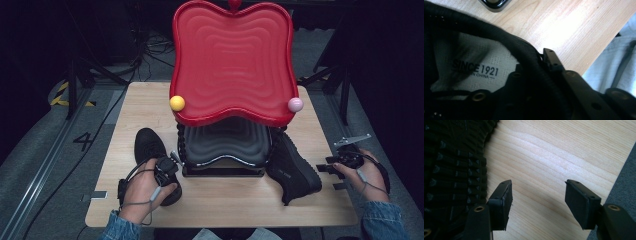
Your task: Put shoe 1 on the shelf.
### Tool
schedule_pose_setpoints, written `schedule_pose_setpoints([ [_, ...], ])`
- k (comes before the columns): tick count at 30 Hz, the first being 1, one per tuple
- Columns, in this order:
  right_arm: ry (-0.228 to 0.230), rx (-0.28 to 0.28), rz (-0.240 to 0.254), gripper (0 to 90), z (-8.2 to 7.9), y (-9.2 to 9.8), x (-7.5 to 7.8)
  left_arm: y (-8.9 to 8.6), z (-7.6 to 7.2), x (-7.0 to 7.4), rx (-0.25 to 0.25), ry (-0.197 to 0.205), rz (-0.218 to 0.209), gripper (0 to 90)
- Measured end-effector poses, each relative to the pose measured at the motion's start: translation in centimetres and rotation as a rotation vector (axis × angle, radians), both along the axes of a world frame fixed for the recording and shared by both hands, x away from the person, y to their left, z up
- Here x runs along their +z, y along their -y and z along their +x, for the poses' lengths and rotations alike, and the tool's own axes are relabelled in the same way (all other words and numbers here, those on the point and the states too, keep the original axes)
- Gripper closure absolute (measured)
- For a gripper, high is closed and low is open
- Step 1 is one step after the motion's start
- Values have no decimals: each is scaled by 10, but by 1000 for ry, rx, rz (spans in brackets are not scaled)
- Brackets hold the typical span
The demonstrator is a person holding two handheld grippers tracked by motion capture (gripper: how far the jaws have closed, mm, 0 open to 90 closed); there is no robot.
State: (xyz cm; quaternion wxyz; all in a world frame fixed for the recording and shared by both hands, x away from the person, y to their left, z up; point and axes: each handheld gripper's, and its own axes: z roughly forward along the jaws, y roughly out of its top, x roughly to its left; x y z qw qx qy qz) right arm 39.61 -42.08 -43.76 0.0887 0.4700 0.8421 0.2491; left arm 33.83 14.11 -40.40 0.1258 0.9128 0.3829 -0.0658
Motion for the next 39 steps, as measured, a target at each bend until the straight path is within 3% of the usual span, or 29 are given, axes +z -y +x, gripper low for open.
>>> schedule_pose_setpoints([
  [5, -6, -7, -2, 394, -1, 1, -1, 3, -1, 2, -27, 5, 11, 858],
  [6, -3, -6, 1, 394, -2, 1, 1, 1, -1, 8, -37, 21, 11, 867],
  [8, 0, -5, 0, 394, -2, 0, 1, 1, -1, 11, -41, 13, 0, 866],
  [9, 3, -6, 5, 393, -2, 0, 2, -1, -1, 16, -46, 23, -27, 866],
  [15, 1, -13, 0, 394, -5, 4, 1, -8, -1, 36, -47, 60, -24, 866],
  [19, 6, -16, 7, 393, -6, 5, 2, -12, -1, 49, -41, 50, -41, 864],
  [21, 7, -17, 8, 394, -7, 5, 3, -17, -1, 63, -47, 61, -51, 864],
  [24, 6, -16, 7, 393, -7, 5, 3, -19, -2, 72, -42, 65, -43, 864],
  [26, 4, -15, 6, 393, -6, 4, 3, -22, -3, 85, -40, 88, -47, 863],
  [28, 4, -11, 8, 393, -6, 3, 3, -23, -3, 88, -48, 98, -47, 863],
  [29, 4, -10, 10, 393, -6, 3, 3, -25, -5, 98, -60, 122, -53, 862],
  [31, 5, -11, 12, 393, -7, 3, 3, -26, -6, 103, -68, 126, -50, 862],
  [32, 2, -9, 13, 394, -7, 3, 4, -27, -10, 115, -71, 147, -49, 862],
  [33, 3, -8, 14, 393, -7, 3, 4, -27, -10, 115, -71, 147, -49, 862],
  [39, 2, -12, 21, 394, -7, 3, 4, -35, -14, 147, -81, 185, -60, 861],
])
